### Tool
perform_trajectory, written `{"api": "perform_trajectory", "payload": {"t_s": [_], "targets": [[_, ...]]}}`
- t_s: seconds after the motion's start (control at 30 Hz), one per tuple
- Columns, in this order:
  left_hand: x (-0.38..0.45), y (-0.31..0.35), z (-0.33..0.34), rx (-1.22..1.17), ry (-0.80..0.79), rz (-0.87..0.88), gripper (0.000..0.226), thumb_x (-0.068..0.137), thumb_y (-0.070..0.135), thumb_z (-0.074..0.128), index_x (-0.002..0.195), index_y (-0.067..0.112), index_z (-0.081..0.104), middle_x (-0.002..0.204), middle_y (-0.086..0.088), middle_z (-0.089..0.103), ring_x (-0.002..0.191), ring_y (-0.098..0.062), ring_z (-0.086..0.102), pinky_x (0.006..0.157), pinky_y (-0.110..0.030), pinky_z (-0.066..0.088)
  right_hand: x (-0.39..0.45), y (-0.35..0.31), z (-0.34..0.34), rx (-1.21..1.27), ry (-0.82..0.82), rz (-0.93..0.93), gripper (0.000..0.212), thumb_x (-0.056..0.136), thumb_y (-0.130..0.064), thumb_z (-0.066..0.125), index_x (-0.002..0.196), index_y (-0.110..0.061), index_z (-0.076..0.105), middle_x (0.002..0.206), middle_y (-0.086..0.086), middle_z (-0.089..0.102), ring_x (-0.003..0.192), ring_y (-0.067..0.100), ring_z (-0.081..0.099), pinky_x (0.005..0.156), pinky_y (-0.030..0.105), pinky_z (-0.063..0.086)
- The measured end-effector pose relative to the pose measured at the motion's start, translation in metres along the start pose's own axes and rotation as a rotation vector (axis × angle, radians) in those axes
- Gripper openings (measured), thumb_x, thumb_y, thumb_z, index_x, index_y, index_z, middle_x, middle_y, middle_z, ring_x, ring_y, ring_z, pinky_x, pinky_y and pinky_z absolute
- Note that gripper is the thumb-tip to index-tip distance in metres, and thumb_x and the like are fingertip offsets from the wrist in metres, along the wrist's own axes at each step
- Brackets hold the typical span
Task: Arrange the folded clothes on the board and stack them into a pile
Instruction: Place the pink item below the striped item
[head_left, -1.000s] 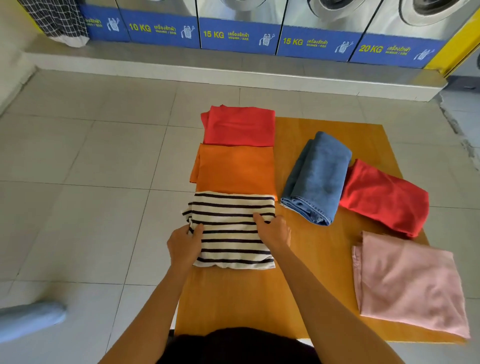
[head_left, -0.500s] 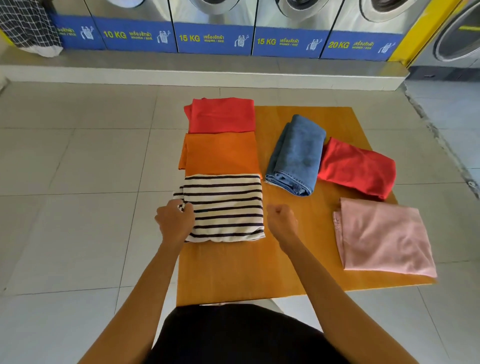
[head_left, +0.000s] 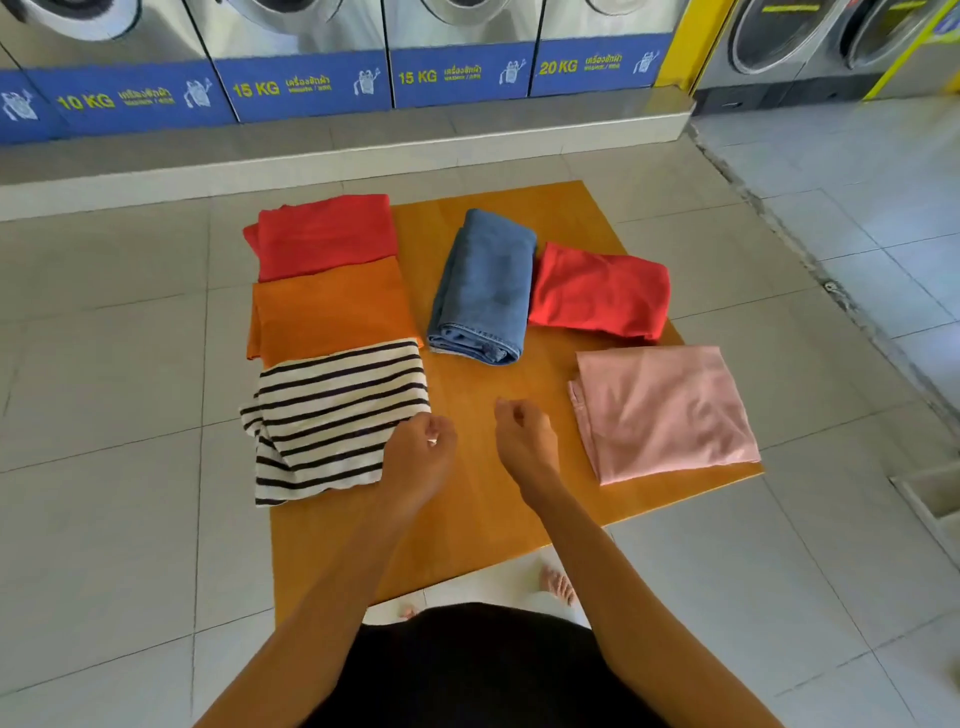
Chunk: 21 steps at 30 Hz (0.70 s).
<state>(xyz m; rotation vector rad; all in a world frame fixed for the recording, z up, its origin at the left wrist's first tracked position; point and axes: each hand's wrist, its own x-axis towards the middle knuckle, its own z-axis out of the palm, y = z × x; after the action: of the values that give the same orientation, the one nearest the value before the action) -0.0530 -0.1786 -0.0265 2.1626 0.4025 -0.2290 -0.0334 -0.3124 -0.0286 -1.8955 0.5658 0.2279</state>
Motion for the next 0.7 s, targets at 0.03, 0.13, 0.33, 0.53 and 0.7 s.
{"api": "perform_trajectory", "payload": {"t_s": [0.03,0.13,0.33,0.53,0.7], "targets": [[0.002,0.008,0.01,0.004,-0.036,-0.002,0.028,0.098,0.035,0.045,0.107,0.015,0.063,0.1,0.001,0.064,0.092,-0.015,0.06,0.068,-0.026,0.043,0.005,0.003,-0.01,0.006,0.013,-0.001,0.026,0.101,-0.038,0.05,0.092,-0.017,0.062,0.076,-0.006,0.058,0.069,0.013,0.052,0.055,0.027,0.039],[0.009,0.037,0.044,0.001,-0.109,-0.018,0.028,0.097,0.034,0.046,0.106,0.014,0.063,0.101,-0.002,0.065,0.093,-0.022,0.062,0.078,-0.035,0.051,0.021,0.01,-0.051,0.008,0.047,-0.003,0.026,0.101,-0.038,0.049,0.087,-0.018,0.057,0.07,-0.007,0.053,0.067,0.014,0.05,0.057,0.029,0.039],[0.01,0.091,0.128,-0.024,-0.27,-0.037,0.027,0.096,0.03,0.049,0.109,0.011,0.062,0.109,-0.008,0.065,0.097,-0.025,0.06,0.074,-0.031,0.042,0.06,0.028,-0.142,0.025,0.183,0.043,0.022,0.102,-0.031,0.049,0.104,-0.013,0.062,0.087,-0.002,0.063,0.079,0.016,0.057,0.076,0.035,0.05],[0.019,0.118,0.188,-0.023,-0.224,-0.161,0.053,0.091,0.031,0.052,0.138,0.007,0.045,0.135,-0.012,0.053,0.117,-0.028,0.054,0.082,-0.033,0.045,0.104,0.047,-0.217,-0.02,0.29,0.046,0.019,0.098,-0.019,0.054,0.104,-0.009,0.068,0.09,-0.001,0.07,0.091,0.023,0.067,0.081,0.034,0.056],[0.032,0.135,0.214,-0.067,-0.159,-0.208,0.049,0.091,0.039,0.054,0.13,0.009,0.05,0.124,-0.011,0.059,0.108,-0.03,0.058,0.086,-0.039,0.049,0.134,0.069,-0.275,-0.199,0.433,0.122,0.032,0.096,-0.026,0.06,0.125,-0.013,0.061,0.132,0.011,0.059,0.128,0.031,0.048,0.108,0.047,0.04]]}}
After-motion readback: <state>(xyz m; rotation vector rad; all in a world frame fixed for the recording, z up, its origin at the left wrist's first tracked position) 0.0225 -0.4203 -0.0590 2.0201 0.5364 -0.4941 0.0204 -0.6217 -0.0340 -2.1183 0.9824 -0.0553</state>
